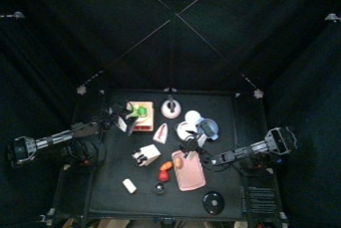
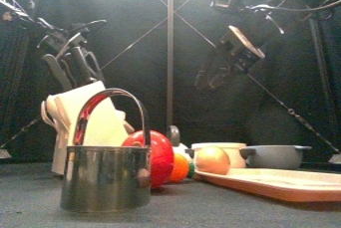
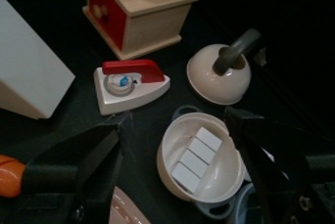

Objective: Move plate to the right

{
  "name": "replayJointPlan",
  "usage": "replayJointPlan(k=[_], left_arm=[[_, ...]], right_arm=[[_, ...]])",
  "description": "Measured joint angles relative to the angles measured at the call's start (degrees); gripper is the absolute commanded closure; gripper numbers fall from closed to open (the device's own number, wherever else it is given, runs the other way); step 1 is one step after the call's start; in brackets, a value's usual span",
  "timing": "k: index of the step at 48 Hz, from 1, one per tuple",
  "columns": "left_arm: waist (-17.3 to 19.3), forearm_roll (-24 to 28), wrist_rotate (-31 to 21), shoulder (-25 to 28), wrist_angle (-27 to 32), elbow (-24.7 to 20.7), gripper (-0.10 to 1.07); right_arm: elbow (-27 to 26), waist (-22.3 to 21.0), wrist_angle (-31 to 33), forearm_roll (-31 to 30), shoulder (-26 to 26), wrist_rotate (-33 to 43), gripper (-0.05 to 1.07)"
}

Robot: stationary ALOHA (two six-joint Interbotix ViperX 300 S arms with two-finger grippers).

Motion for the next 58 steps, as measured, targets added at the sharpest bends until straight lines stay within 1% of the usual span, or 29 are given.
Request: replayJointPlan(k=[8,13,21,27,31,41,52,58], left_arm=[[-3.0,0.1,0.1,-0.3,-5.5,0.2,0.11],[-4.9,0.1,0.1,-0.3,-9.5,0.8,0.11],[-7.7,2.0,0.1,-0.5,-14.3,2.5,0.11],[-9.4,4.0,0.0,-1.7,-16.3,4.3,0.11],[-9.8,5.0,0.2,-2.8,-17.0,5.5,0.11],[-10.2,6.7,0.2,-5.2,-18.9,8.5,0.11],[-10.3,9.3,0.2,-6.0,-19.8,10.7,0.11],[-10.3,9.4,0.2,-6.2,-20.0,11.3,0.11]], right_arm=[[-1.7,1.3,-0.4,6.0,0.0,-0.3,-0.02],[-2.5,2.4,-1.9,8.5,-0.1,-0.3,-0.02],[-3.3,2.9,-8.5,12.0,0.5,-0.1,-0.02],[-3.8,2.7,-14.0,12.7,2.1,-0.5,-0.02],[-4.1,2.6,-16.6,12.9,3.3,-0.6,-0.02],[-5.6,2.6,-20.2,12.7,6.9,-0.8,-0.02],[-8.2,2.5,-25.5,12.3,11.8,-3.3,-0.02],[-9.6,2.5,-27.5,13.2,12.4,-4.9,-0.02]])
